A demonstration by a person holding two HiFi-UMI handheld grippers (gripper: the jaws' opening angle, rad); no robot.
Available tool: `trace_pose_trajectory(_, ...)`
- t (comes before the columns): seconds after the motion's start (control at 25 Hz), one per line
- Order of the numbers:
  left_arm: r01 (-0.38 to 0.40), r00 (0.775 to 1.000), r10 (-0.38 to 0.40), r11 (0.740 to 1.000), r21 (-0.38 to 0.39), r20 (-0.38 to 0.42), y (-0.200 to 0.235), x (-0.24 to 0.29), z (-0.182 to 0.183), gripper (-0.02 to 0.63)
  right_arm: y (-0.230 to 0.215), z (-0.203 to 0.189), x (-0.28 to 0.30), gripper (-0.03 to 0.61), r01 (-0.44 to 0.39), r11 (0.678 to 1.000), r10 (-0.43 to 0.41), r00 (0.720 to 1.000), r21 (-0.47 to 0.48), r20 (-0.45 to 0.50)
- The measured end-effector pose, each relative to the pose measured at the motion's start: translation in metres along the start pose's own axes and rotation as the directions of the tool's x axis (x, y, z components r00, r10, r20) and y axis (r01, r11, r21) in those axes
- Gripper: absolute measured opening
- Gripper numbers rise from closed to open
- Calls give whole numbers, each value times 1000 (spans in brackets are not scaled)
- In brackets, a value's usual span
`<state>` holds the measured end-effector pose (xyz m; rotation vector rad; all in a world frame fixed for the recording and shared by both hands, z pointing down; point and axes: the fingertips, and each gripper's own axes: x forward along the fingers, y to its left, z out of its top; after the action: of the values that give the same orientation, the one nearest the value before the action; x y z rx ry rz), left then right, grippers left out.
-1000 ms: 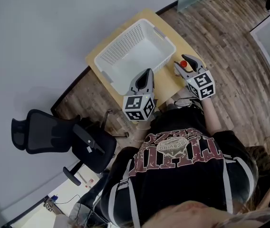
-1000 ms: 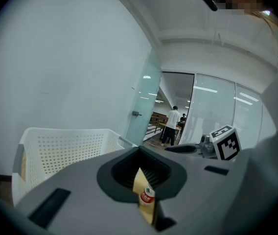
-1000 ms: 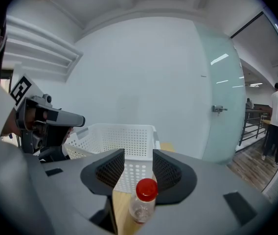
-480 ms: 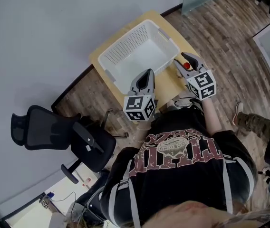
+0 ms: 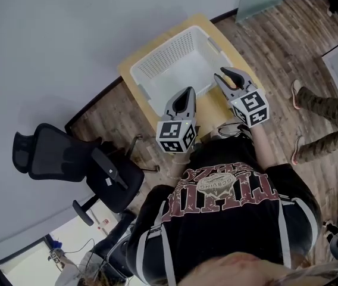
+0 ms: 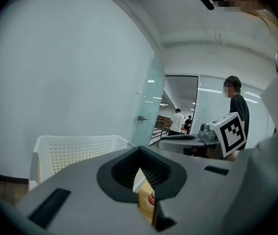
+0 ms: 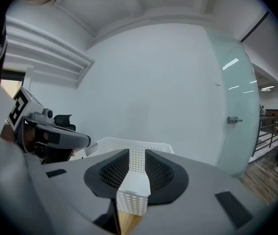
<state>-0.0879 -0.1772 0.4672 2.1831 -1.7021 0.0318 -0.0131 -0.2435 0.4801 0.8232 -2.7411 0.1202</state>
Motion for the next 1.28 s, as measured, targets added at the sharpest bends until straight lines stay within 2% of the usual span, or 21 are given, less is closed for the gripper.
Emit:
trace_pose_trajectory(0.2, -13, 1000, 13, 1000, 1, 8, 4, -3, 3, 48, 9, 11, 9, 60, -26, 1000, 26, 999, -9, 21)
trace_pose_trajectory(0.32, -27, 1000, 27, 1000, 2, 16, 9, -6, 5, 48, 15, 15, 16, 46, -46, 999, 46, 999, -14, 28)
trace_pose_trajectory(0.96, -77, 995, 77, 997, -5, 57, 29, -19, 13, 48, 53, 41, 41, 18, -191, 982, 191, 979, -13, 77)
trace_pose_trajectory(1.28, -95, 994, 94, 996, 3, 62, 35, -29, 14, 48, 73, 47, 47, 18, -234, 972, 236, 968, -36, 81)
